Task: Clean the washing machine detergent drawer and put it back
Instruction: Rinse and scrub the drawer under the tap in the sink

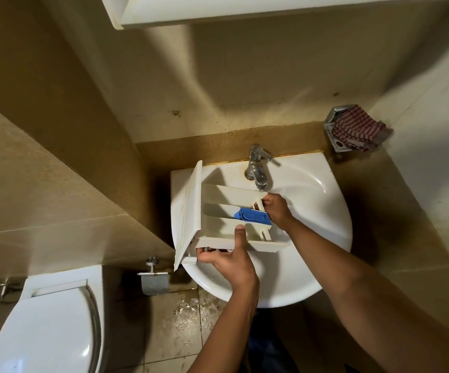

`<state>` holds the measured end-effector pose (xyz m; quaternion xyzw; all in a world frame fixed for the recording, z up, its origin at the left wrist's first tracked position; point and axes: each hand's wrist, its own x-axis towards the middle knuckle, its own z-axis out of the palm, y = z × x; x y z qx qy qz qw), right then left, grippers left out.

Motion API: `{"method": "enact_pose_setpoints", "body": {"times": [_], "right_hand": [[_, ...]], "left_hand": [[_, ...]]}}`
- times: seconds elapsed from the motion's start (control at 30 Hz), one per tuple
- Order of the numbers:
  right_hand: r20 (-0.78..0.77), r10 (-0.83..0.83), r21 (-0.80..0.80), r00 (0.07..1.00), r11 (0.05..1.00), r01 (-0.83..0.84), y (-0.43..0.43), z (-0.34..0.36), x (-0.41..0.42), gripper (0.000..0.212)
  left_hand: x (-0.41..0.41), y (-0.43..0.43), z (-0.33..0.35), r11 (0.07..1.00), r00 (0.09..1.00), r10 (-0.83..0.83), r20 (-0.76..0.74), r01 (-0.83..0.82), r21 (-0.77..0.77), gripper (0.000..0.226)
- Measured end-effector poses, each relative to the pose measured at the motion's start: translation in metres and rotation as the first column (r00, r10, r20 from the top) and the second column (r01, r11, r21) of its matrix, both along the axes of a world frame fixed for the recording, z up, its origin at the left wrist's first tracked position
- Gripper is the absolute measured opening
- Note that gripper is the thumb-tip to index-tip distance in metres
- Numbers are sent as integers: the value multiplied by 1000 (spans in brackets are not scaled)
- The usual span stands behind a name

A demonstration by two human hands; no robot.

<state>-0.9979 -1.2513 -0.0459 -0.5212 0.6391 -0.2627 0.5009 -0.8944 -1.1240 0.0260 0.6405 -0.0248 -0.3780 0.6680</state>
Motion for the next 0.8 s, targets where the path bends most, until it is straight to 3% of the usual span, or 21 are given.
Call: {"method": "enact_pose_setpoints", "body": {"times": [0.17, 0.3, 0.4, 0.5, 0.63, 0.7, 0.73, 0.8], "right_hand": [[-112, 94, -79, 989, 992, -103, -4, 4, -5, 10], [33, 52, 32, 998, 998, -53, -4, 3, -7, 18], [105, 2, 66, 994, 998, -9, 0, 3, -7, 8], [84, -47, 29, 995, 999, 45, 2, 4, -9, 8], [-6, 72, -7, 997, 997, -72, 2, 8, -6, 8], [-49, 49, 26, 998, 999, -48, 0, 9, -5, 18], [-15, -3, 81, 1000, 997, 4, -2, 11, -5, 23], [212, -164, 249, 963, 962, 109, -4, 15, -7, 24]], "left_hand": [[0, 0, -1, 1000, 1000, -1, -4, 1, -4, 77], [3, 1, -2, 999, 1000, -9, -6, 9, -32, 77], [1, 3, -1, 999, 1000, -10, -9, 10, -37, 77], [-1, 5, -1, 999, 999, 3, -34, -4, -50, 78], [1, 4, -3, 999, 999, -2, -46, 0, -51, 79], [3, 4, -5, 999, 999, -3, -37, 1, -54, 79], [3, 4, -6, 999, 999, -6, -32, 4, -54, 78], [6, 4, -7, 999, 1000, -14, -8, 13, -37, 78]]}}
